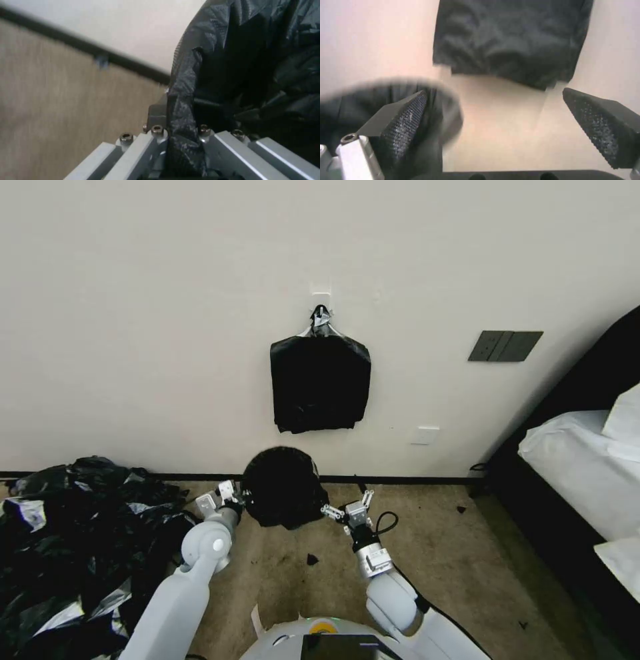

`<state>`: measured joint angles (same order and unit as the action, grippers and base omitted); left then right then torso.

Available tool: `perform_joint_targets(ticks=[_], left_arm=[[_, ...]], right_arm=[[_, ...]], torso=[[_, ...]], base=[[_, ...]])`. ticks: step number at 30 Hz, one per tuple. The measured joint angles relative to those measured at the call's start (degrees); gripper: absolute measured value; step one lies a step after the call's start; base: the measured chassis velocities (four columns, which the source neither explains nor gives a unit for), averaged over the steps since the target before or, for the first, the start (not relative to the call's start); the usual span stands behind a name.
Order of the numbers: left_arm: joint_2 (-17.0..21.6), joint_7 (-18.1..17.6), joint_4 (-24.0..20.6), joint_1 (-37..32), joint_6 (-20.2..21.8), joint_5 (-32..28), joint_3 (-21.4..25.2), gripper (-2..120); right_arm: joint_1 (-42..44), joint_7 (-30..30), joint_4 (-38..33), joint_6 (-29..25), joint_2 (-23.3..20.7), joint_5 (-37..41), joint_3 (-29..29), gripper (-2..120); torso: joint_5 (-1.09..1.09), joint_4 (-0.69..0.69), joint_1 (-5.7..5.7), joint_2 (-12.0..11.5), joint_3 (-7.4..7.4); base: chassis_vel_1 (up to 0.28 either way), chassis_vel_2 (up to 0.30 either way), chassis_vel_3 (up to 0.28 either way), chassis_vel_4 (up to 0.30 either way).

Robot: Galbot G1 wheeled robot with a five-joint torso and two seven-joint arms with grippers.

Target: Place a trash bag onto the trash bin.

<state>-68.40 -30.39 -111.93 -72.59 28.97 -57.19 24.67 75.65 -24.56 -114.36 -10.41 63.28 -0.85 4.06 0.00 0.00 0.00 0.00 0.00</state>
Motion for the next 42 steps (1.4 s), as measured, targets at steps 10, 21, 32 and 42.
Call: perform_joint_targets(ticks=[10, 21, 32, 42], left_arm=[[-5.87, -1.67, 4.97, -0.27, 2.56, -0.27, -4.41, 1], [-7.38, 1.25, 7.40, -1.05, -1.33, 7.92, -8.87, 15], [-5.57, 2.35, -0.51, -1.16, -1.78, 8.17, -7.98, 54], [-3.13, 2.45, -5.27, -2.34, -1.66, 8.03, -5.97, 87]], right_arm=[[0.00, 2.14, 2.27, -5.86, 4.65, -6.43, 0.28, 100], [1.25, 2.09, 2.61, -5.40, 5.94, -6.74, 0.37, 100], [1.94, 2.03, 2.23, -4.86, 6.35, -6.69, 0.52, 100], [2.86, 1.96, 2.13, -4.55, 6.57, -6.62, 0.36, 100]], torso=[[0.02, 0.01, 0.00, 0.01, -0.01], [-0.13, -0.01, 0.00, 0.00, 0.03], [-0.01, -0.01, 0.00, 0.00, 0.01], [0.00, 0.00, 0.00, 0.00, 0.01]], base=[[0.000, 0.000, 0.000, 0.000], [0.000, 0.000, 0.000, 0.000], [0.000, 0.000, 0.000, 0.000], [0.000, 0.000, 0.000, 0.000]])
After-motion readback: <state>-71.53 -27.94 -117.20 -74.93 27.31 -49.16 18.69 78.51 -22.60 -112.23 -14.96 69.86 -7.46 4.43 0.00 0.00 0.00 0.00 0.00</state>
